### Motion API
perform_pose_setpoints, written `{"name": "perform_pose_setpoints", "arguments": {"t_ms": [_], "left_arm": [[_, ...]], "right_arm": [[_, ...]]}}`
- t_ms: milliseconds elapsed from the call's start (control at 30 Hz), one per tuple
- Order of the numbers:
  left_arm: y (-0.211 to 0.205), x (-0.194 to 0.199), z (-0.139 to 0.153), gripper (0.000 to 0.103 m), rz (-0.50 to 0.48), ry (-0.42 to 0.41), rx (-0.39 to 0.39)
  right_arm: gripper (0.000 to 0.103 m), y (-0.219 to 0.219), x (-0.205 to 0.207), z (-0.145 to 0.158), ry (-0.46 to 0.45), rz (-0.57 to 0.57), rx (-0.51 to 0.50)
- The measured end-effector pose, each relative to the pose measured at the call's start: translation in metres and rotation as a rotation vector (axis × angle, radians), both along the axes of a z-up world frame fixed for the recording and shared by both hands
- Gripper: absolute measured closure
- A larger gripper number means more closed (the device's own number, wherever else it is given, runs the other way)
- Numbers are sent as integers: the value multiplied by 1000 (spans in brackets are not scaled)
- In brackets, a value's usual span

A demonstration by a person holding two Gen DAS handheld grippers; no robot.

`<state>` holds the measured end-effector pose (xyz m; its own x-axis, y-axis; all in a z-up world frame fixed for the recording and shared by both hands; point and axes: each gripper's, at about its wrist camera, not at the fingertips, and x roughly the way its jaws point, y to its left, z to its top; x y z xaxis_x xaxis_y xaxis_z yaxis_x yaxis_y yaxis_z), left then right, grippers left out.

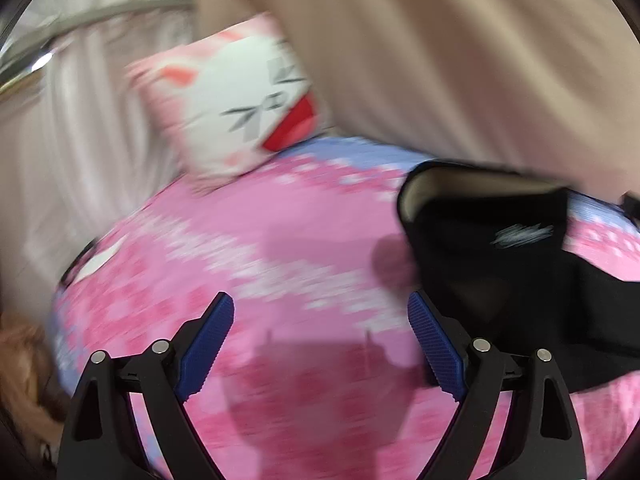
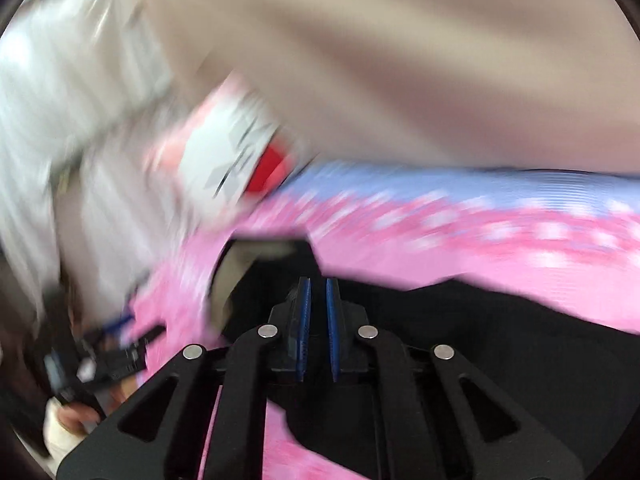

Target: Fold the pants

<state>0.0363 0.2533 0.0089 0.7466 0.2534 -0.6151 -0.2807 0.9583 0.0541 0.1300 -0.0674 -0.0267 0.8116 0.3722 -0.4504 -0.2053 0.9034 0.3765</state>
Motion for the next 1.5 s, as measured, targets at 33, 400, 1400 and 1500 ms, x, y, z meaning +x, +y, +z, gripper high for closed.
{"name": "perform_pose_setpoints", "arguments": {"t_ms": [33, 400, 1400, 1500], "left_arm": [[-17, 8, 2, 14, -41, -1, 6], [-112, 44, 3, 14, -153, -24, -30], [103, 0, -85, 10, 341, 58, -301], [131, -29, -84, 11, 441, 50, -238]], "right_arm": [[96, -42, -19, 5, -12, -85, 16], [73, -109, -73, -27, 148, -196, -214], [37, 201, 100, -15, 185, 437, -187], [24, 184, 88, -12, 119, 291, -354]]}}
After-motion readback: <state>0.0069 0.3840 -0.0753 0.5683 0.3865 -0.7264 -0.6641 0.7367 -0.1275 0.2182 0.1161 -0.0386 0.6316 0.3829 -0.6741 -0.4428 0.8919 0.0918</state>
